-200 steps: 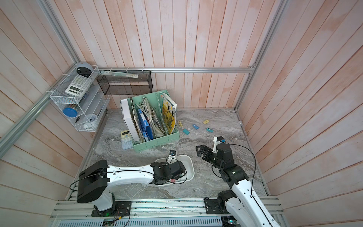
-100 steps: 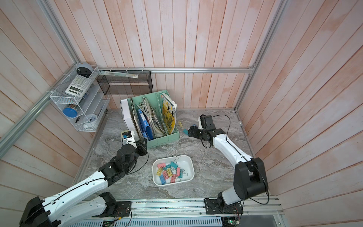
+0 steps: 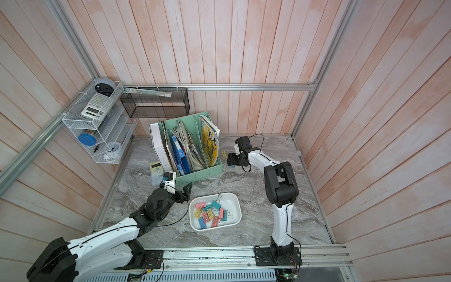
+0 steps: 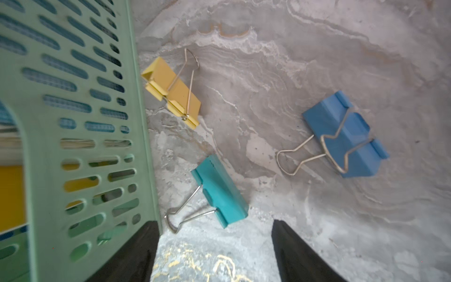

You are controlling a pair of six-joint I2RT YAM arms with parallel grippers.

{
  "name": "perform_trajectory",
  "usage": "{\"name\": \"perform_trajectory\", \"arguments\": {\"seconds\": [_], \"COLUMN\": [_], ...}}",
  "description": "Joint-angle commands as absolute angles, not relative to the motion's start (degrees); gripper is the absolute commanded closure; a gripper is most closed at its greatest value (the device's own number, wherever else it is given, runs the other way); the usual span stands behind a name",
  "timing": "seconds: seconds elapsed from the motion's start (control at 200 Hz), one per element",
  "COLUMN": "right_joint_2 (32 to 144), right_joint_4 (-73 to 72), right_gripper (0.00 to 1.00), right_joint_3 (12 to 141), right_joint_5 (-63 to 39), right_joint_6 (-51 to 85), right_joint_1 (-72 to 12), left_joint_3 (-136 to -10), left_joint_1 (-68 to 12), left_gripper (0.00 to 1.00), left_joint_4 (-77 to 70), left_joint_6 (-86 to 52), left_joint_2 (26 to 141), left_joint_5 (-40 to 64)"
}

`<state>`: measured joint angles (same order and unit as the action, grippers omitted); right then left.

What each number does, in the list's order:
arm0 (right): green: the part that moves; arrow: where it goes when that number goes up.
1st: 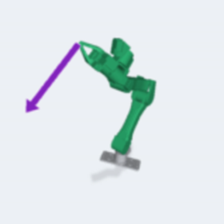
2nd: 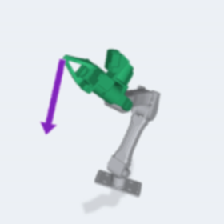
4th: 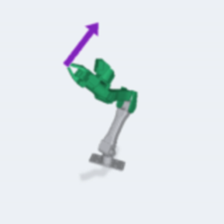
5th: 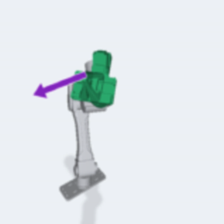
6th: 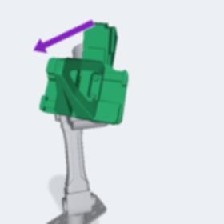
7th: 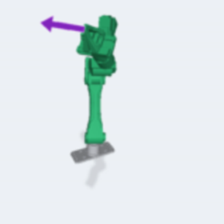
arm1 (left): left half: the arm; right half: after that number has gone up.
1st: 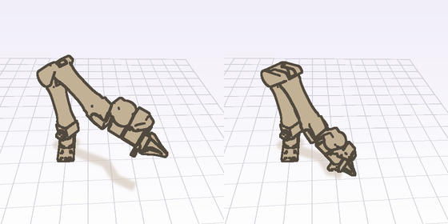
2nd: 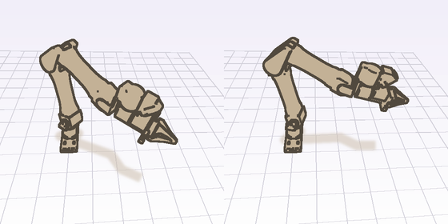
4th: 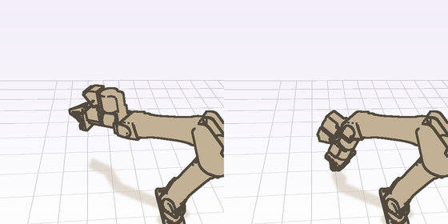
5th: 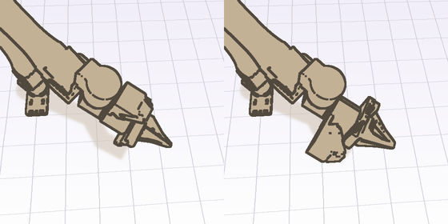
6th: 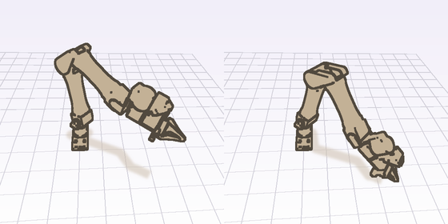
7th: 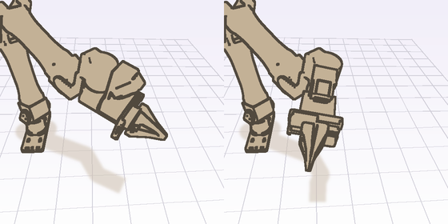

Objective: Put the binder clips in the storage box
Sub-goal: Move the binder clip to the center of the board.

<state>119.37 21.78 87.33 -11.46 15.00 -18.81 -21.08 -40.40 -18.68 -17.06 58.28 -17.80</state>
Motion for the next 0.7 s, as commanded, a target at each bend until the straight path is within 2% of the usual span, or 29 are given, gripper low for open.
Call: {"name": "perform_trajectory", "arguments": {"seconds": [0.0,0.135,0.375,0.585,0.695], "right_joint_2": [122.5,126.4,129.1,129.9,131.5], "right_joint_4": [23.6,27.9,31.7,33.6,39.5], "right_gripper": [0.21,0.24,0.43,0.43,0.43], "right_joint_3": [90.7,95.2,98.4,98.4,101.7], "right_joint_5": [-10.7,-10.4,-6.8,0.2,1.5], "right_joint_6": [12.4,10.8,8.2,4.2,3.0], "right_joint_1": [-18.7,-18.8,-20.4,-23.7,-24.2], "left_joint_3": [-21.8,-21.4,-22.2,-22.3,-22.2], "left_joint_1": [-40.2,-40.2,-40.2,-40.2,-40.2], "left_gripper": [0.02,0.0,0.0,0.0,0.0], "left_joint_4": [-19.4,-19.9,-19.7,-19.9,-19.9], "left_joint_6": [-15.9,-16.3,-15.5,-15.4,-15.5], "left_joint_2": [57.4,57.3,59.2,59.4,59.4], "left_joint_5": [-17.4,-17.0,-18.6,-18.5,-18.5]}}
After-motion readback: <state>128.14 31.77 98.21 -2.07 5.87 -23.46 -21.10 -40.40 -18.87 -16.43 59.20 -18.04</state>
